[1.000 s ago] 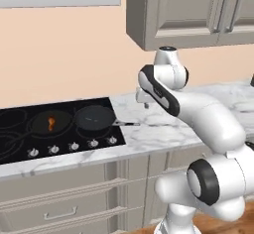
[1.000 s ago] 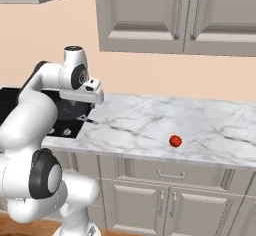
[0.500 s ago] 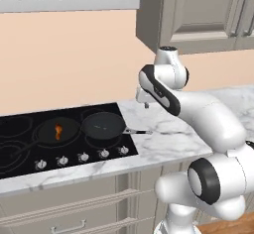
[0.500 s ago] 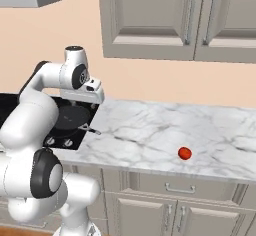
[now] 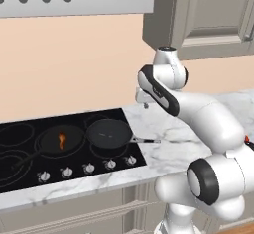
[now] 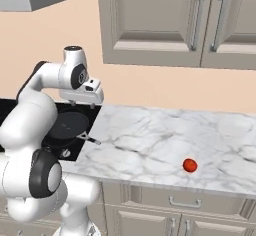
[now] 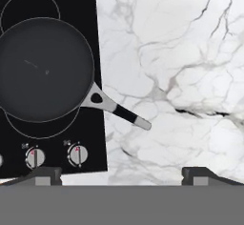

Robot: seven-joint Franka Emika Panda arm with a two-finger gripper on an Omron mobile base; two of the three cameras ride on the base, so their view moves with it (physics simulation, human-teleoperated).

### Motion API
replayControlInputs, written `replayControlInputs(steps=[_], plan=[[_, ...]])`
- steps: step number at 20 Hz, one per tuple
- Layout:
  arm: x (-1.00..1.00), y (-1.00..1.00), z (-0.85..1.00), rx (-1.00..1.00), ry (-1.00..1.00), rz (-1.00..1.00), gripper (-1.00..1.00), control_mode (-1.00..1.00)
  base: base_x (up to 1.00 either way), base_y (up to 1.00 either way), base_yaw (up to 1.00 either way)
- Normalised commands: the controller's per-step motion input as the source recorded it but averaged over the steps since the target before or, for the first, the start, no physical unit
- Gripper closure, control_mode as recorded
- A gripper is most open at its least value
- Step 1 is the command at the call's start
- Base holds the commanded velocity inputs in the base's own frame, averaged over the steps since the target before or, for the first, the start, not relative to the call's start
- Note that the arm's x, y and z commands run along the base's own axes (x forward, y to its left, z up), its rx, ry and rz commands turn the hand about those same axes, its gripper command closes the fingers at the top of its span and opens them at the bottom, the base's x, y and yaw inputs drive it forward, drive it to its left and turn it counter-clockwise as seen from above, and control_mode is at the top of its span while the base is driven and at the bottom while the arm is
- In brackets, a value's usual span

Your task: Place both pans onto different burners. Then place the tomato and the chicken drumstick on different pans.

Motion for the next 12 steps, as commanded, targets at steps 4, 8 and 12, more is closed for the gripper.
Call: replayControlInputs(steps=[4, 8, 12], plan=[[0.0, 0.0, 0.0, 0.0, 0.0, 0.0, -1.0, 1.0, 0.28, -0.22, 0.0], [0.0, 0.0, 0.0, 0.0, 0.0, 0.0, -1.0, 1.0, 0.15, -0.24, 0.05], [0.0, 0.0, 0.0, 0.0, 0.0, 0.0, -1.0, 1.0, 0.16, -0.24, 0.12]])
